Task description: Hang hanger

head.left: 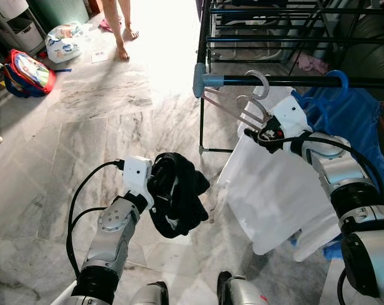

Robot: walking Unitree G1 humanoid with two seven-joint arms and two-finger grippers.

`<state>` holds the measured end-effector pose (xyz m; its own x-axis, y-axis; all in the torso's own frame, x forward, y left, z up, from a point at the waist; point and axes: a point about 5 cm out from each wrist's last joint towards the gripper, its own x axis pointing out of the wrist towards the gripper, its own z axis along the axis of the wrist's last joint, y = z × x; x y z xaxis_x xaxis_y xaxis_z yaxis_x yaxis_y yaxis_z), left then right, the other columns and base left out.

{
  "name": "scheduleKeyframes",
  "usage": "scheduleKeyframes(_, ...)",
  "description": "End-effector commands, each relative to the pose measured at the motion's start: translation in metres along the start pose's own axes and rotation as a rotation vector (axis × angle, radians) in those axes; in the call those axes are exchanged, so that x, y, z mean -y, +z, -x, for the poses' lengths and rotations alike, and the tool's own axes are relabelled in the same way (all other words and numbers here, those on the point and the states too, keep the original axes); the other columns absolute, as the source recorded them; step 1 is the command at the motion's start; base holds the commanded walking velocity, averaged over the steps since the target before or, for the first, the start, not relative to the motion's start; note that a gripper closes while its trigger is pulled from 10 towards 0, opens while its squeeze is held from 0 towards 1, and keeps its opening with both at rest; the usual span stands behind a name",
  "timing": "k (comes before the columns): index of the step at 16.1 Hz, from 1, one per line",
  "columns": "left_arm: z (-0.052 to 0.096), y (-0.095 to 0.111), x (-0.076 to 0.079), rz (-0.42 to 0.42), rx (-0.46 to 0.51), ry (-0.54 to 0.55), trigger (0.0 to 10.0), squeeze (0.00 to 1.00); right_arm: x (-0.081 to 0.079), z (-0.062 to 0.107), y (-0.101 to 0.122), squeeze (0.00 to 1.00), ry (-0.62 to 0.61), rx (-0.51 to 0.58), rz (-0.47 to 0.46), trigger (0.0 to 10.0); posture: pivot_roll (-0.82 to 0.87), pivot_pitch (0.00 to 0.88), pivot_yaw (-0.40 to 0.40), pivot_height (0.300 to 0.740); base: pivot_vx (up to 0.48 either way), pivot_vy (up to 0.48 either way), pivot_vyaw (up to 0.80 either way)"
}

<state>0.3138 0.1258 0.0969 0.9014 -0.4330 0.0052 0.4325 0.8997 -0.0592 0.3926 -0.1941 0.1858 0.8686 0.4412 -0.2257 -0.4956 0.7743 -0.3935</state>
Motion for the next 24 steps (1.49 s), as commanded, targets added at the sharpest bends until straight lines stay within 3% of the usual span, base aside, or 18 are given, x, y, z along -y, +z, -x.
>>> scheduleKeyframes(1, 0.002, -0.001, -0.001, -0.009, -0.006, -0.001, 10.0, 0.00, 0.001, 0.001, -0.002, 1.00, 0.003, -0.008, 0.002, 10.0, 0.06, 0.228, 0.057, 0.740, 0.000, 0.000, 0.00)
scheduleKeyframes(7, -0.003, 0.001, -0.001, -0.020, -0.008, -0.006, 10.0, 0.00, 0.000, 0.005, -0.002, 1.00, 0.033, 0.011, -0.023, 10.0, 0.06, 0.212, 0.059, 0.740, 0.000, 0.000, 0.00)
scheduleKeyframes(9, -0.003, -0.001, -0.004, -0.024, -0.015, 0.009, 10.0, 0.00, 0.008, 0.005, 0.006, 1.00, -0.036, 0.042, -0.023, 10.0, 0.06, 0.206, 0.058, 0.740, 0.000, 0.000, 0.00)
scheduleKeyframes(11, -0.002, -0.001, -0.003, -0.032, -0.008, 0.012, 10.0, 0.00, 0.014, 0.006, 0.008, 1.00, -0.141, 0.064, -0.085, 10.0, 0.06, 0.196, 0.047, 0.740, 0.000, 0.000, 0.00)
scheduleKeyframes(18, -0.009, 0.002, -0.009, -0.056, -0.009, 0.050, 10.0, 0.00, -0.016, 0.001, 0.002, 1.00, -0.126, 0.100, -0.178, 10.0, 0.05, 0.171, 0.055, 0.740, 0.000, 0.000, 0.00)
scheduleKeyframes(20, -0.012, 0.003, -0.009, -0.061, -0.006, 0.045, 10.0, 0.00, -0.013, 0.005, -0.002, 1.00, -0.163, 0.084, -0.161, 10.0, 0.04, 0.171, 0.059, 0.740, 0.000, 0.000, 0.00)
scheduleKeyframes(21, -0.012, 0.003, -0.009, -0.061, -0.005, 0.043, 10.0, 0.00, -0.011, 0.005, 0.000, 0.84, -0.184, 0.096, -0.157, 10.0, 0.05, 0.172, 0.060, 0.740, 0.000, 0.000, 0.00)
scheduleKeyframes(22, -0.012, 0.003, -0.009, -0.062, -0.005, 0.044, 10.0, 0.00, -0.005, 0.007, 0.007, 0.56, -0.223, 0.127, -0.125, 10.0, 0.05, 0.170, 0.059, 0.740, 0.000, 0.000, 0.00)
scheduleKeyframes(23, -0.012, 0.003, -0.009, -0.061, -0.005, 0.046, 10.0, 0.00, 0.010, 0.011, 0.025, 0.00, -0.313, 0.174, -0.075, 10.0, 0.04, 0.168, 0.056, 0.740, 0.000, 0.000, 0.00)
scheduleKeyframes(24, -0.012, 0.003, -0.009, -0.061, -0.005, 0.046, 10.0, 0.00, 0.013, 0.013, 0.030, 0.00, -0.326, 0.192, -0.069, 10.0, 0.04, 0.169, 0.055, 0.740, 0.000, 0.000, 0.00)
